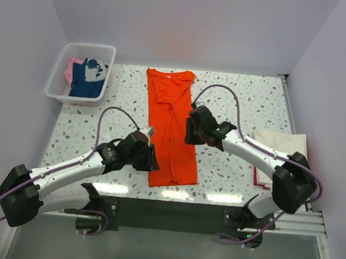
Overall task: Fold and stack the t-shirts
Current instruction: Fold the tshirt
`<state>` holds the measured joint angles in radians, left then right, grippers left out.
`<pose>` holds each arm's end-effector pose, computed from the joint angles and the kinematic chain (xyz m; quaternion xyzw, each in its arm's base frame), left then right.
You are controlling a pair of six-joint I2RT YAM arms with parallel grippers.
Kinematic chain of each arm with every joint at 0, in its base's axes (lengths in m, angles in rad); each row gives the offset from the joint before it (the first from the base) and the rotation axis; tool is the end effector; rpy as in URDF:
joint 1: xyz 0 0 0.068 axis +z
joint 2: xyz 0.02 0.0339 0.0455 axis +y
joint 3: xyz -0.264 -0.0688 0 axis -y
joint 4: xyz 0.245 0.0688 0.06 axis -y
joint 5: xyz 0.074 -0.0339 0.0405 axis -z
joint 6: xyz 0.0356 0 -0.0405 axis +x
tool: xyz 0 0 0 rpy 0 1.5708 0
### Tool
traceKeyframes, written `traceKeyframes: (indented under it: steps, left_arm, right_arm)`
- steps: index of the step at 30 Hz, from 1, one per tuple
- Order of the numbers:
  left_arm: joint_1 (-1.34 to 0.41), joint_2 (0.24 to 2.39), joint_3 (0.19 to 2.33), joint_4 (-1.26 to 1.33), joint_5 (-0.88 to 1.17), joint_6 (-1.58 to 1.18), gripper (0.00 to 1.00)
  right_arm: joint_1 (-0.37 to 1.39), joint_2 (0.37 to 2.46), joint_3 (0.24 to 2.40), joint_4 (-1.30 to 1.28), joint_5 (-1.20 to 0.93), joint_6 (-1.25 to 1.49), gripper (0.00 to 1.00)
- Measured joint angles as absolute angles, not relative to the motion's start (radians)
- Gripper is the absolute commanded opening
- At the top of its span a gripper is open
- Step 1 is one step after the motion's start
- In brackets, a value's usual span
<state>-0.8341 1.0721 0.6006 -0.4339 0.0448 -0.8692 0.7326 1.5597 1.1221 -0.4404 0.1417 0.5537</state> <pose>0.1378 -0.1543 0.2013 -0.0093 0.9449 -0.2596 0.1992 0.2518 0.2198 0.2439 -0.0599 0.9366 0.1498 0.3109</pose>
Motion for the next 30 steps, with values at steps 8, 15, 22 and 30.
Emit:
traceKeyframes:
  steps: [8, 15, 22, 30]
  left_arm:
    - [-0.841, 1.193, 0.629, -0.29, 0.171, -0.843, 0.41]
    - [-0.856, 1.29, 0.628, -0.173, 0.23, -0.845, 0.43]
    - [-0.884, 1.372, 0.628, -0.115, 0.239, -0.846, 0.43]
    - [-0.907, 1.419, 0.628, -0.08, 0.239, -0.847, 0.41]
  right_arm:
    - [0.822, 1.376, 0.844, -0.476, 0.229, 0.638, 0.3]
    - [0.923, 1.33, 0.788, -0.509, 0.29, 0.708, 0.29]
    - [1.018, 1.346, 0.783, -0.511, 0.326, 0.767, 0.29]
    - [1.063, 1.403, 0.775, -0.508, 0.332, 0.805, 0.28]
